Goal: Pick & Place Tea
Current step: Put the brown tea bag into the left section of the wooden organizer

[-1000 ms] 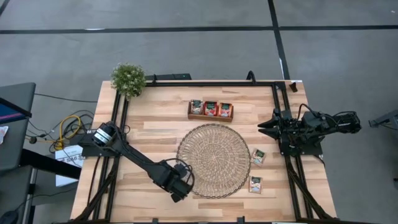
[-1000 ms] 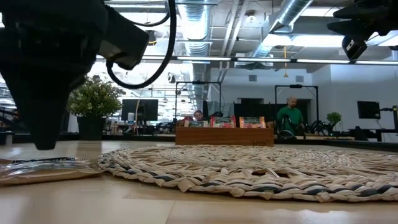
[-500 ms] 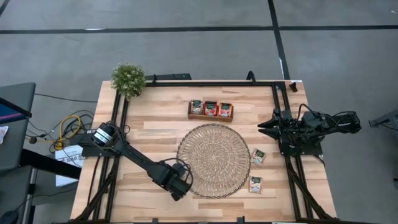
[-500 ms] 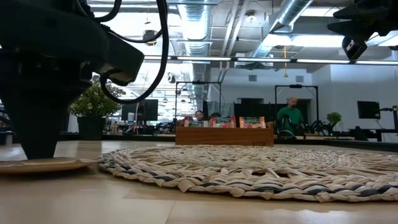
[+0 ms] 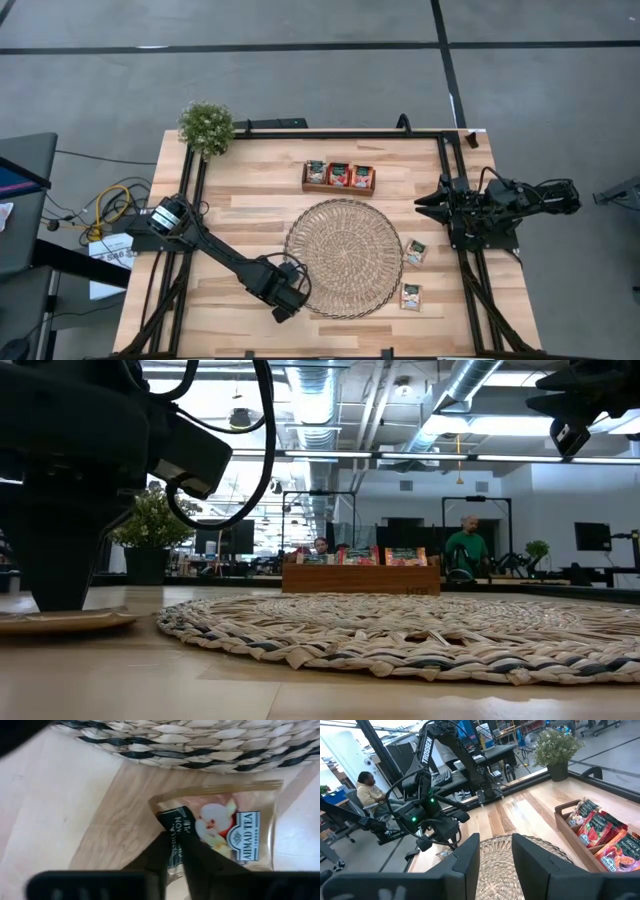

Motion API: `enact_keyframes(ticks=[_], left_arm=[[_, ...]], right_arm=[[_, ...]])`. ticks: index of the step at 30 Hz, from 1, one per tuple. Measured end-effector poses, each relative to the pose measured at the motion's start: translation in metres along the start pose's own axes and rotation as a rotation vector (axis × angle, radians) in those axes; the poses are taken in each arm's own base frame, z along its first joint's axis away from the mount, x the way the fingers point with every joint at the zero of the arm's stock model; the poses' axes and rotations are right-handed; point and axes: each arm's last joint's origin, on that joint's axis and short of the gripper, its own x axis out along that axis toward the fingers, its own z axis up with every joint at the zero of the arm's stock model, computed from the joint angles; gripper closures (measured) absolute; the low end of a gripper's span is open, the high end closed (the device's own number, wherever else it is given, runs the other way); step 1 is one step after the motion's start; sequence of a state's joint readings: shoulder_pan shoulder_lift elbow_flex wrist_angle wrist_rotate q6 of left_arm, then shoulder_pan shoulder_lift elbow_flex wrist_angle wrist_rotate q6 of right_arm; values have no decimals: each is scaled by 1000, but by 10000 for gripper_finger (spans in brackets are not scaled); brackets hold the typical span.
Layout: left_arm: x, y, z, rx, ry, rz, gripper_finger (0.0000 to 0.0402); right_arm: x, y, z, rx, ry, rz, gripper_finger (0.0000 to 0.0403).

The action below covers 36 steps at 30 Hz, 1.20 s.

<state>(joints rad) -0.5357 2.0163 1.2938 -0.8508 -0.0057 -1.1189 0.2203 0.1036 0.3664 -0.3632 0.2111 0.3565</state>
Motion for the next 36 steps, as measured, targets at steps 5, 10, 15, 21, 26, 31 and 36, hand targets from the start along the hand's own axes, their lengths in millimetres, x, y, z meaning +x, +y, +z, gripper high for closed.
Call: enact_keyframes(ticks=[5,10,15,21,26,31,36], left_arm=[[-1,3,3,-3,-14,21,397],[-13,17,4,12,8,180,401],[-52,22,10,86,-21,346,401],[-104,26,31,210,-180,504,401],[-145,31,66,322,-407,578,401],[-167,58,115,397,-499,698,401],[-169,98,166,415,-492,752,402]], right_arm=[[0,0,0,0,0,-1,298],[0,0,0,0,0,-1,298],[0,0,0,-1,2,-1,298],[0,0,0,-1,2,-3,298],[0,0,0,-18,-2,-12,298],[0,-1,0,-25,-7,-27,298],[0,-1,0,-26,-7,-27,298]])
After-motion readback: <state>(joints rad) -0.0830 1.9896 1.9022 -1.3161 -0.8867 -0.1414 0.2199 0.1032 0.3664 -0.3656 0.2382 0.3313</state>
